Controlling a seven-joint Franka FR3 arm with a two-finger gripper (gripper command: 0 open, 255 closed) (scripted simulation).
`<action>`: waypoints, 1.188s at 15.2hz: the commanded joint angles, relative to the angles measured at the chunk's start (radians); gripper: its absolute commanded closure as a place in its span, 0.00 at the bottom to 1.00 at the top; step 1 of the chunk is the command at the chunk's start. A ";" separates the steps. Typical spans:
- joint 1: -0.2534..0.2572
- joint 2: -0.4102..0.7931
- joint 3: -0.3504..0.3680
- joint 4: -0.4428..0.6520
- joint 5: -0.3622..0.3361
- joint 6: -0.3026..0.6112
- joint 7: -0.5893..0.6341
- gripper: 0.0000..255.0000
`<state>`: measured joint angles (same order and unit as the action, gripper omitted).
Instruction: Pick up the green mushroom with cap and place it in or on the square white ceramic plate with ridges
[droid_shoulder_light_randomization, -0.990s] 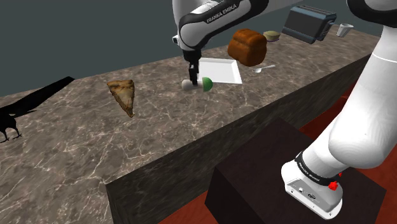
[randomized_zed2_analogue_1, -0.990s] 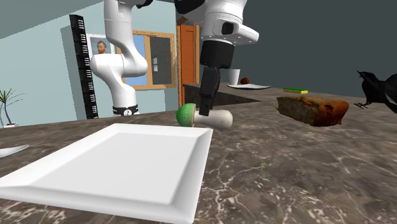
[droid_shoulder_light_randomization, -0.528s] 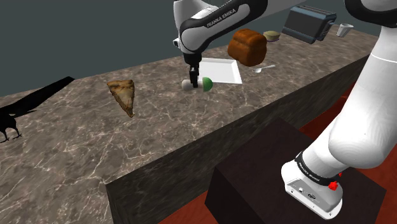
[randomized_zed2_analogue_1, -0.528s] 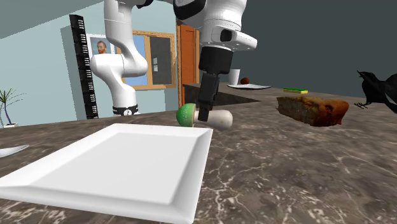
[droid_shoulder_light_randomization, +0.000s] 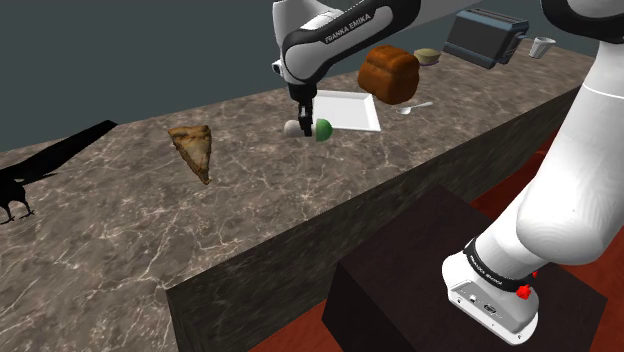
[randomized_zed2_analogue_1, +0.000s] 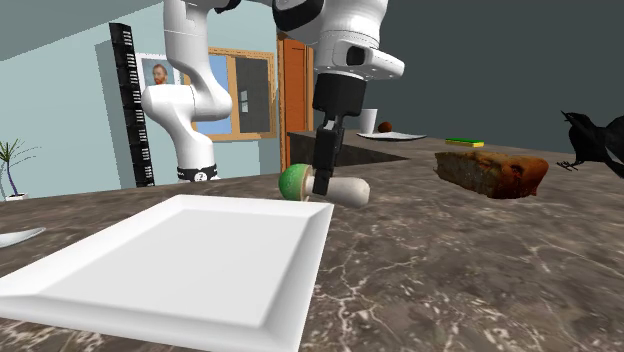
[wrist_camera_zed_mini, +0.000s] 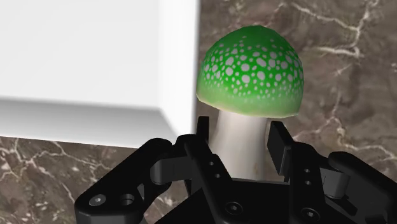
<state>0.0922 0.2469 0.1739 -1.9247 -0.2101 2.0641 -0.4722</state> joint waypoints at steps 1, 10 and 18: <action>0.000 0.000 0.000 0.000 0.000 0.000 0.000 1.00; -0.001 -0.034 0.003 0.037 0.013 -0.070 -0.016 1.00; -0.002 -0.070 0.006 0.100 0.027 -0.166 -0.035 1.00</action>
<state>0.0903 0.1828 0.1792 -1.8313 -0.1851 1.9104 -0.5052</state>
